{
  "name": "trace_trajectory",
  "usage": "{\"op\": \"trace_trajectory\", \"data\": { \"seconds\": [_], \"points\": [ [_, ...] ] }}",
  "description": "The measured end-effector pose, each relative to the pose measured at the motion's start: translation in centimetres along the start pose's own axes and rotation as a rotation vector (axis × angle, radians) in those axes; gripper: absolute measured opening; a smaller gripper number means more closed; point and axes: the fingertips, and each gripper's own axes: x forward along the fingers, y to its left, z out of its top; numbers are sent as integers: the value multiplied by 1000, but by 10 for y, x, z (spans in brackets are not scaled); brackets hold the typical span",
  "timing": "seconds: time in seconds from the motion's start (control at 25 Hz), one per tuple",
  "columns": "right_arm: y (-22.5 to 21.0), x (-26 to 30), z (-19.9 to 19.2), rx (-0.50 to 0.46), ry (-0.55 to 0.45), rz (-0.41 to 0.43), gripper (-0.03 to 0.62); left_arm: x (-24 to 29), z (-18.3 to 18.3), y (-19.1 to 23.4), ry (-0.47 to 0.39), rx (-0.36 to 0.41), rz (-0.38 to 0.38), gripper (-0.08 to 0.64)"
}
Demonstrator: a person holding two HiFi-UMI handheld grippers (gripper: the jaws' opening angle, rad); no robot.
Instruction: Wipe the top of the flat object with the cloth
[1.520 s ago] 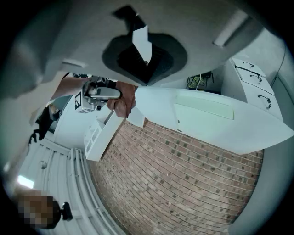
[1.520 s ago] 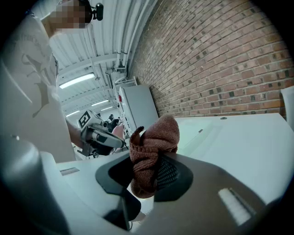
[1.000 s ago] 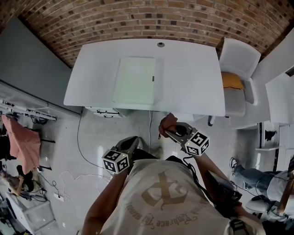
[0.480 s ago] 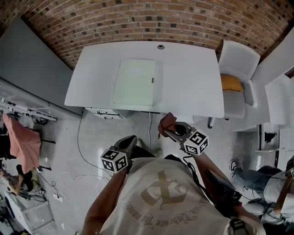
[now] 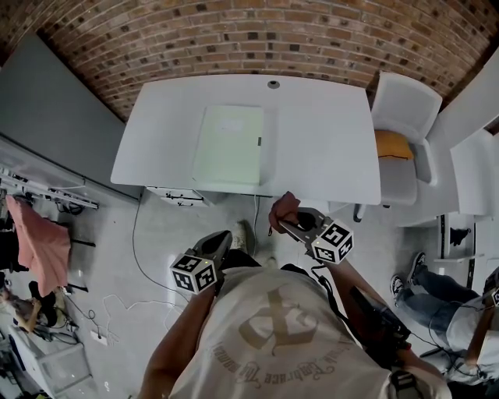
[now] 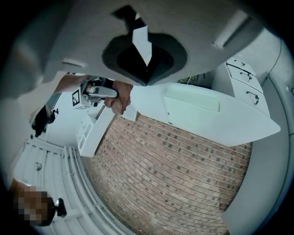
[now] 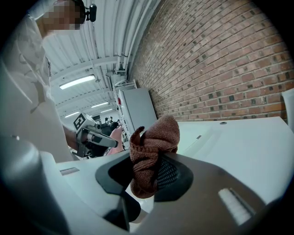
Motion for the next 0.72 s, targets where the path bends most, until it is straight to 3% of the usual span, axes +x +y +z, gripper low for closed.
{"op": "trace_trajectory", "data": {
  "seconds": [0.4,0.72],
  "points": [
    [-26,28,5,10,35,-7,107,23,11,32,5,-50,-3,5],
    [-75,50,22,28,57,-62,109,66,52,78,45,-22,0,5]
  ]
}}
